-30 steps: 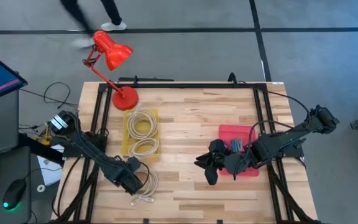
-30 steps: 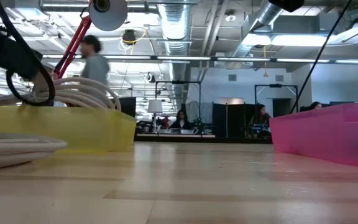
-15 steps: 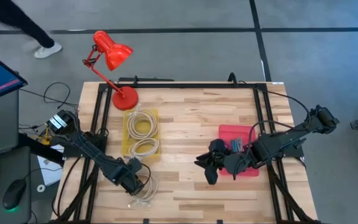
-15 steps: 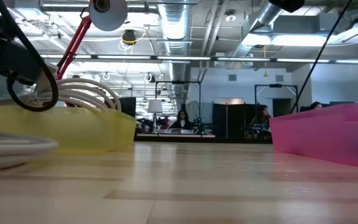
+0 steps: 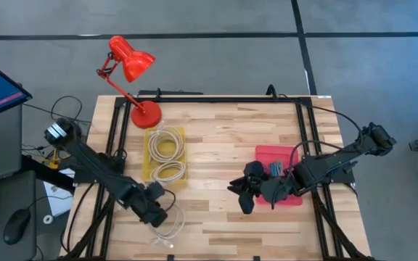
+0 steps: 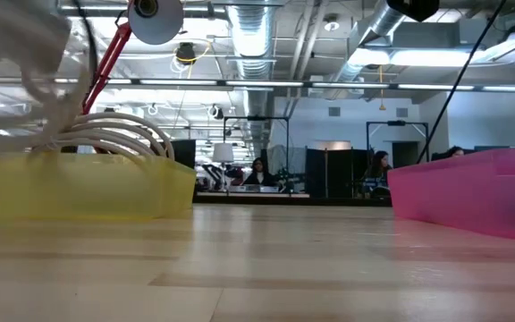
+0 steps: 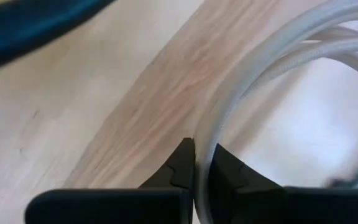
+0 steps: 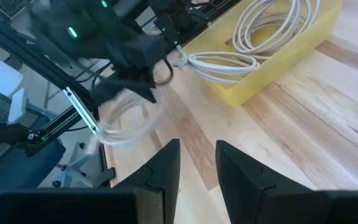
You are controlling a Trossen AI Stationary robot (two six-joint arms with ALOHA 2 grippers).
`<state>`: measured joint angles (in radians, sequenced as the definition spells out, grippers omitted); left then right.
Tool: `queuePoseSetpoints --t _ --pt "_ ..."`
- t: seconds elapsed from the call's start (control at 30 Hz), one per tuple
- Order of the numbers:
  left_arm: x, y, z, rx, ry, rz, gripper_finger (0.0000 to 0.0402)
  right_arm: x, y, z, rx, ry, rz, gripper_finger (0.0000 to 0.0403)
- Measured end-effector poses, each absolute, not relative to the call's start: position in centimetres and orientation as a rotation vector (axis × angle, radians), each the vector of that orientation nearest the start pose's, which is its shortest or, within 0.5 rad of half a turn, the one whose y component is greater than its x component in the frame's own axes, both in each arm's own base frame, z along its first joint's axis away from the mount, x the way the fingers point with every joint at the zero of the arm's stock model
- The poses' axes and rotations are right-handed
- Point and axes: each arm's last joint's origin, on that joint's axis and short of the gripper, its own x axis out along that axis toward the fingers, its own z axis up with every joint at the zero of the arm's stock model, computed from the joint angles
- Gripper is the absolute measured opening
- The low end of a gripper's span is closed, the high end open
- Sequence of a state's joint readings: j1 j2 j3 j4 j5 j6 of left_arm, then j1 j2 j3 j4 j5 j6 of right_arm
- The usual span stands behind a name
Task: Pick & Place USB Port
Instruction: Put the brown HDMI cable into the yellow bin
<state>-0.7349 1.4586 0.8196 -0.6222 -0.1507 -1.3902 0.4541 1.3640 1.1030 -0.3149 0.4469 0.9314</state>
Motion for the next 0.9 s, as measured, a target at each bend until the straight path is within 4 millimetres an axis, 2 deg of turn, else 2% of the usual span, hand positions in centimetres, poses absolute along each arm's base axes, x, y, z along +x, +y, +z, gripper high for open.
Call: queuePoseSetpoints --t 0.27,0.5,0.73,0.9 --pt "17.7 -14.8 23.5 -0.786 0.918 0.225 0.0016 27.3 11.5 30.4 0.631 0.483 -0.243 0.0095" --pt "16.1 -12.7 27.3 -0.792 0.663 0.18 0.0016 27.6 10.7 30.4 0.636 0.477 -0.272 0.0095" --pt "15.5 -10.3 29.2 -0.701 0.432 0.292 0.0016 27.8 9.9 30.4 0.639 0.476 -0.3 0.0095" --pt "16.2 -7.8 29.0 -0.6 0.394 0.456 0.0016 27.8 9.9 30.3 0.621 0.48 -0.298 0.0095"
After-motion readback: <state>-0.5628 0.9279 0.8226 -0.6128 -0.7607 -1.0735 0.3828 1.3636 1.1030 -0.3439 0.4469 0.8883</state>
